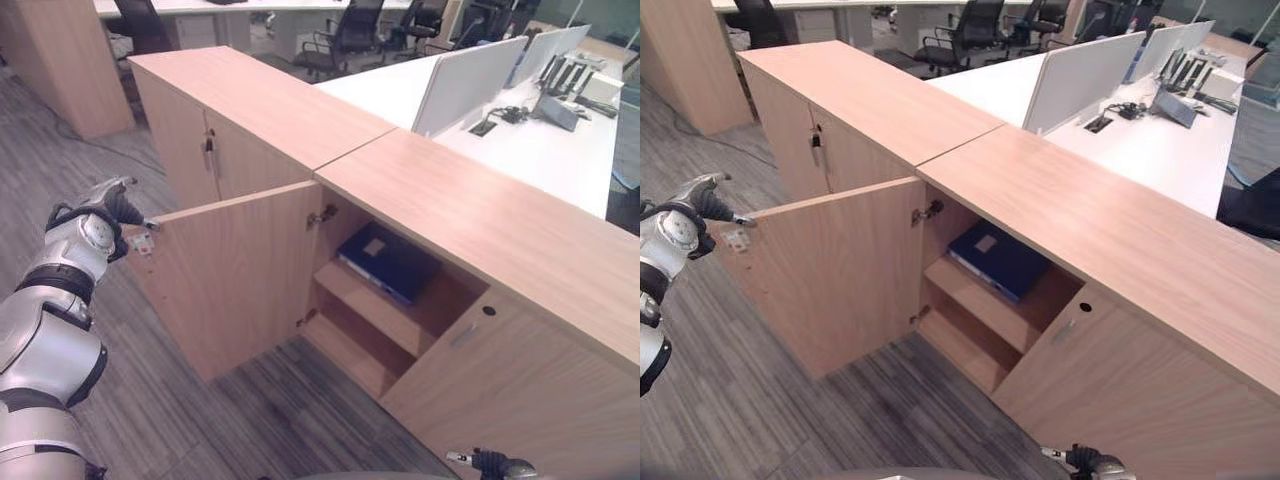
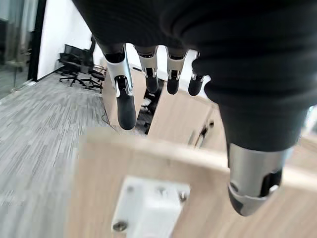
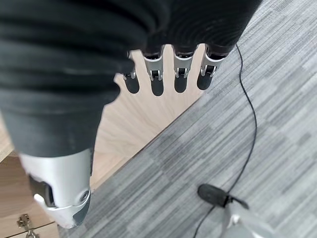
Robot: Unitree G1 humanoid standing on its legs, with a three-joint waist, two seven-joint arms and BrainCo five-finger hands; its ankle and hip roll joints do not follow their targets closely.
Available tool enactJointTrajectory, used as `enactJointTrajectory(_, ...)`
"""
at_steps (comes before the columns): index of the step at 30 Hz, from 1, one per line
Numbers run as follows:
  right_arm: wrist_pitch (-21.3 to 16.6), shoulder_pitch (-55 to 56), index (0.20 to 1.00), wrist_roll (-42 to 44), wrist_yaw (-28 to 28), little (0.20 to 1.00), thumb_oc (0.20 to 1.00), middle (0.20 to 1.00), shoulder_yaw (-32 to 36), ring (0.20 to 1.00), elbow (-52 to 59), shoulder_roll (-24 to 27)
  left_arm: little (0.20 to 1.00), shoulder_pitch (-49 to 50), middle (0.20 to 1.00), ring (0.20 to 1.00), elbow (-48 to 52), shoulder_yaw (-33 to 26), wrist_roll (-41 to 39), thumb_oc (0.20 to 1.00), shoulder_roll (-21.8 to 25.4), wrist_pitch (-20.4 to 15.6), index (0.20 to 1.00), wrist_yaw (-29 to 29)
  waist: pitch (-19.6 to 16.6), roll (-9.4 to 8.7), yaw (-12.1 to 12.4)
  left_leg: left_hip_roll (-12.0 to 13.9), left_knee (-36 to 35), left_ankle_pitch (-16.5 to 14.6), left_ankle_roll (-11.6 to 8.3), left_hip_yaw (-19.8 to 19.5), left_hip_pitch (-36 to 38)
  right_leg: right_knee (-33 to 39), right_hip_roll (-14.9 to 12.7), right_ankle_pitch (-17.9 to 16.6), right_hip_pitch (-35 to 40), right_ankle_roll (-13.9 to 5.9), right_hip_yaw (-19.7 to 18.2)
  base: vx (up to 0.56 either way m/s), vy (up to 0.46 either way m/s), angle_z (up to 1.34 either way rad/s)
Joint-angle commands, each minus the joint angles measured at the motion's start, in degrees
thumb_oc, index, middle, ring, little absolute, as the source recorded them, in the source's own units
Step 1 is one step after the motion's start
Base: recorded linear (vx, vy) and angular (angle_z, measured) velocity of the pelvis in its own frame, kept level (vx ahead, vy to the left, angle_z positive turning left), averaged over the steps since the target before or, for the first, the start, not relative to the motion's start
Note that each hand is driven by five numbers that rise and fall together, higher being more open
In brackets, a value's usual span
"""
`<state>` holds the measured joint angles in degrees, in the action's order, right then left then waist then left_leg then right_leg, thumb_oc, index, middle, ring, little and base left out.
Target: Put the empty folder in the office cabinet
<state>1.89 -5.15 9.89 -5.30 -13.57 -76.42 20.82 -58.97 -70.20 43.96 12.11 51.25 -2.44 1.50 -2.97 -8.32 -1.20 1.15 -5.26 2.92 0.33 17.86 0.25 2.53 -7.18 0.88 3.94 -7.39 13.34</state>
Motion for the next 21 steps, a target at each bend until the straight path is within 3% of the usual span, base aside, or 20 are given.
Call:
enactJointTrajectory(1, -0.43, -2.70, 1.000, -1.89, -0.44, 1.000, 1.000, 1.000, -2.58, 1.000, -2.75, -0.08, 1.000, -11.27, 1.000, 1.000, -6.10, 2.46, 6.59, 1.000, -0.67, -0.37, 1.000, 0.33, 0.33, 1.29, -0.11, 1.02, 0.26, -6.93, -0.47, 0.16, 1.08, 1.91, -3.22, -6.31, -0.35, -6.31, 2.97, -0.01, -0.013, -0.23)
enactJointTrajectory(7, -0.83, -2.72, 1.000, -2.46, -0.59, 1.000, 1.000, 1.000, -4.77, 1.000, -1.18, -1.01, 1.000, -10.28, 1.000, 1.000, -7.28, 3.69, 10.92, 1.000, -2.24, 0.32, 1.000, -0.03, 0.39, -0.81, -0.90, 2.07, 0.26, -7.18, -0.68, 2.43, 0.82, 2.31, -2.77, -7.55, -2.24, -6.44, 2.36, -0.01, -0.017, -0.24)
enactJointTrajectory(13, -0.96, -3.13, 1.000, -3.21, -0.76, 1.000, 1.000, 1.000, -5.72, 1.000, -0.75, -1.20, 1.000, -7.41, 1.000, 1.000, -8.11, 4.26, 14.73, 1.000, -3.21, 0.32, 1.000, -1.39, 0.79, -1.54, -1.23, 2.42, 0.26, -7.52, -0.66, 3.57, 0.92, 2.41, -2.62, -7.96, -2.98, -6.59, 2.19, -0.02, -0.008, -0.14)
enactJointTrajectory(17, -1.01, -2.89, 1.000, -3.53, -0.80, 1.000, 1.000, 1.000, -6.23, 1.000, -0.79, -1.46, 1.000, -5.72, 1.000, 1.000, -7.53, 1.94, 13.04, 1.000, -3.19, 0.41, 1.000, -0.84, 1.20, -2.24, -0.98, 2.60, 0.26, -7.48, -0.70, 3.83, 0.90, 2.45, -2.46, -7.98, -3.24, -6.53, 2.50, -0.02, -0.023, -0.10)
enactJointTrajectory(21, -0.41, -3.36, 1.000, -4.82, -1.17, 1.000, 1.000, 1.000, -6.54, 1.000, -2.09, -1.02, 1.000, -3.71, 1.000, 1.000, -5.27, 0.76, 9.19, 1.000, -5.51, -0.01, 1.000, -3.97, 1.48, -1.95, -0.30, 2.51, 0.26, -7.48, -0.65, 3.32, 0.64, 2.44, -2.56, -7.73, -2.95, -6.44, 3.51, -0.02, -0.020, -0.01)
